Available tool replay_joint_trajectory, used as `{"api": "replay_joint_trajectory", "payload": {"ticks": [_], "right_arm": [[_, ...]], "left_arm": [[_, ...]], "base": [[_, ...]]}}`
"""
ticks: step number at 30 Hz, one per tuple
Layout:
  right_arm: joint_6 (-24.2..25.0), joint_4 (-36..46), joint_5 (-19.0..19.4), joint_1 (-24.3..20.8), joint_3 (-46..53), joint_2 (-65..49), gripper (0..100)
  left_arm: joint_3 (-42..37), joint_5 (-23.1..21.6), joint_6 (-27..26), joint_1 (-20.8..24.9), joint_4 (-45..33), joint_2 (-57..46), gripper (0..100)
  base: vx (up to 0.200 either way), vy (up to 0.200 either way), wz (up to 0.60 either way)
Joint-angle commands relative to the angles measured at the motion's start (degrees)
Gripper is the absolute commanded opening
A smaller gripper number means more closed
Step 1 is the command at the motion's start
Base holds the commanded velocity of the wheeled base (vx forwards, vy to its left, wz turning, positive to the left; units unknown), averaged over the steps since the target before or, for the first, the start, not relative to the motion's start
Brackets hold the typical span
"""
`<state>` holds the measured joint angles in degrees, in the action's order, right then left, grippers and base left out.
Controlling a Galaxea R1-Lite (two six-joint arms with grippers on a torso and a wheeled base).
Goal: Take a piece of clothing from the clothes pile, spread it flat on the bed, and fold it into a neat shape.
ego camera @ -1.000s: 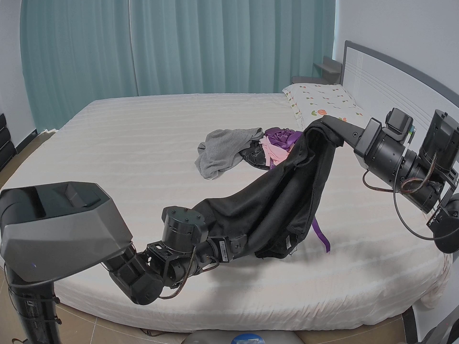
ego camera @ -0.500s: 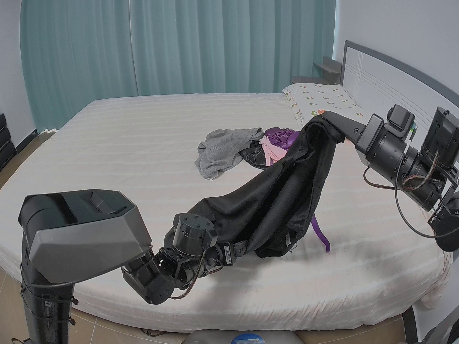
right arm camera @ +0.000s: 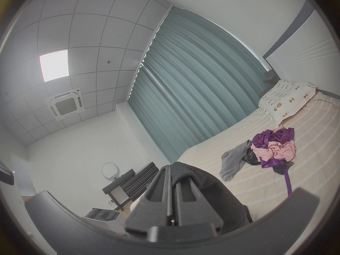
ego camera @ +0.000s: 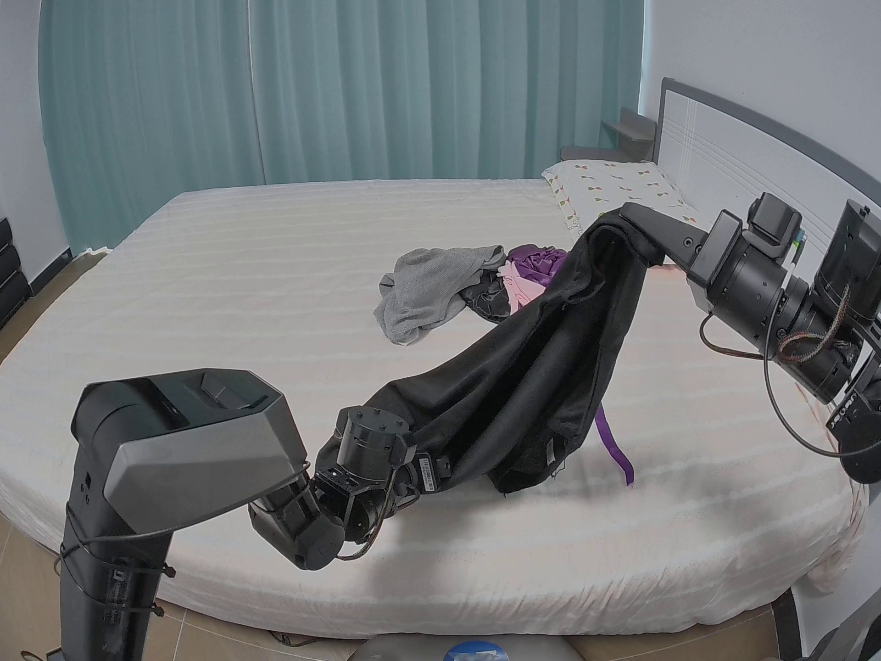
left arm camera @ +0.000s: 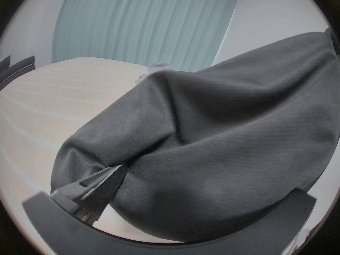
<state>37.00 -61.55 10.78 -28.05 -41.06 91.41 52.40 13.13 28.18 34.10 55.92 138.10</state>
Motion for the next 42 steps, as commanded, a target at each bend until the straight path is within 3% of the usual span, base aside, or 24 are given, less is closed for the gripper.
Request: {"api": "replay_joint_trajectory", "payload": {"ticks": [1, 7, 8, 15, 23, 30, 36, 38, 42], "right_arm": [[0.0, -0.2, 0.0, 0.3, 0.1, 0.2, 0], [0.1, -0.2, 0.1, 1.3, 0.1, 0.8, 0], [0.1, -0.2, 0.1, 1.3, 0.1, 0.9, 0], [0.2, -0.2, 0.1, 2.0, 0.0, 1.7, 0], [0.2, -0.3, 0.1, 4.2, -0.4, 4.0, 0], [0.3, -0.3, 0.0, 6.0, -3.0, 5.8, 0], [0.2, -0.5, -0.8, 6.5, -7.8, 5.0, 0], [0.2, -1.2, -0.8, 6.5, -8.6, 4.8, 0], [0.3, -3.9, -0.8, 6.2, -5.7, 5.7, 0]], "left_arm": [[0.9, 1.4, 0.0, -1.4, -0.2, 2.3, 100], [-1.7, 1.6, 0.0, -3.2, -0.4, 0.5, 100], [-1.9, 1.6, 0.0, -3.2, -0.3, 0.4, 0], [-4.5, 1.6, 0.2, -4.0, 0.2, -2.7, 0], [-7.6, 1.0, 1.2, -6.6, -3.1, -16.9, 0], [-5.1, -4.3, 5.7, -10.6, -14.6, -30.1, 0], [3.4, -7.6, 12.0, -12.8, -25.2, -40.3, 0], [4.6, -7.9, 14.4, -12.8, -26.1, -42.2, 0], [-0.4, -13.1, 17.3, -12.5, -26.1, -45.3, 0]], "base": [[0.000, 0.000, 0.00], [0.000, 0.000, 0.00], [0.000, 0.000, 0.00], [0.000, 0.000, 0.00], [0.000, 0.000, 0.00], [0.000, 0.000, 0.00], [0.000, 0.000, 0.00], [0.000, 0.000, 0.00], [0.000, 0.000, 0.00]]}}
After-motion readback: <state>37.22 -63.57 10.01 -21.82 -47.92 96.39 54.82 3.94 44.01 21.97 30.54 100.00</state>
